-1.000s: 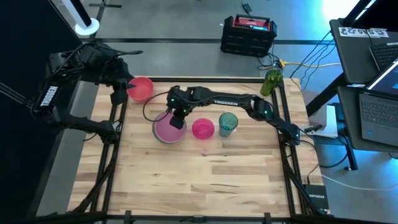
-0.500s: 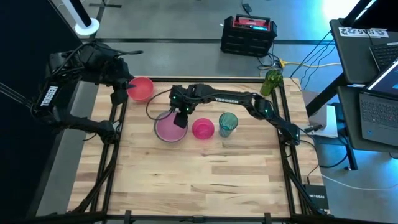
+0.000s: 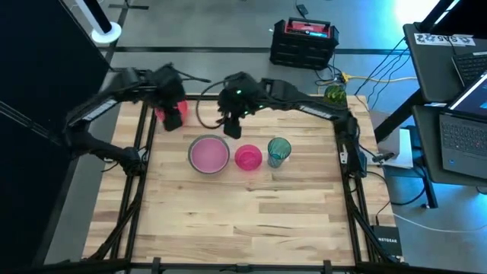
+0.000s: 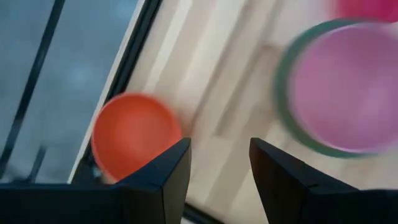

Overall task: Nest bowls inside each other
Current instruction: Stack the orange bowl on top of the pink bowl

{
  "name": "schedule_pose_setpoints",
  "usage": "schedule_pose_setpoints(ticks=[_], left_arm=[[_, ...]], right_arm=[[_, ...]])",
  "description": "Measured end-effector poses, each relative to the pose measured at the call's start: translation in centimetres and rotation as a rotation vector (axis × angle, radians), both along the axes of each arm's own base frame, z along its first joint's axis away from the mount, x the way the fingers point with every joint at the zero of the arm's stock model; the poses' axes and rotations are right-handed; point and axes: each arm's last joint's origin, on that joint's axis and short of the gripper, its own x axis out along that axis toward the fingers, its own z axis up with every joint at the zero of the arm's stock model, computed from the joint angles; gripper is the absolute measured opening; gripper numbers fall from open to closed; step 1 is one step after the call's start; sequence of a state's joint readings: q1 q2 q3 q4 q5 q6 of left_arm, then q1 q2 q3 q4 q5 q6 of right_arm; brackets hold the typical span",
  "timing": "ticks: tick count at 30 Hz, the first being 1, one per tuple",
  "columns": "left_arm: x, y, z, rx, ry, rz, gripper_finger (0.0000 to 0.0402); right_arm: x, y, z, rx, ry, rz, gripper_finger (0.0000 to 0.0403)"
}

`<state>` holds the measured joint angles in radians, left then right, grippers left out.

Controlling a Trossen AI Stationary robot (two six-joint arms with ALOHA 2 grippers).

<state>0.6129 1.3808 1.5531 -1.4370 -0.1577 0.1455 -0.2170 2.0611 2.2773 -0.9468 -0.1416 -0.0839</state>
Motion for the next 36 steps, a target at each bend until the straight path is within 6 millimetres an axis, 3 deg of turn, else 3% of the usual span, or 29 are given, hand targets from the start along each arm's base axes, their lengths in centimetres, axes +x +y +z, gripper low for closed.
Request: schedule_pose_setpoints(ticks=[6,13,20,36], left_arm=[[1.2,2.7,-5.8,-0.047,0.14,0.156,0.015],[1.8,5.9,-10.0,-0.084,0.219,0.267,0.015],[1.5,6.9,-12.2,-0.105,0.239,0.287,0.015],[0.1,6.7,-17.0,-0.139,0.251,0.258,0.015]], right_arm=[[-2.9,0.5,4.1,-0.08,-0.089,-0.006,0.0195],[-4.1,0.8,4.5,-0.101,-0.041,0.005,0.0195],[-4.6,0.8,4.2,-0.116,0.011,-0.003,0.0195],[-4.6,0.8,4.2,-0.149,0.013,0.023,0.0195]])
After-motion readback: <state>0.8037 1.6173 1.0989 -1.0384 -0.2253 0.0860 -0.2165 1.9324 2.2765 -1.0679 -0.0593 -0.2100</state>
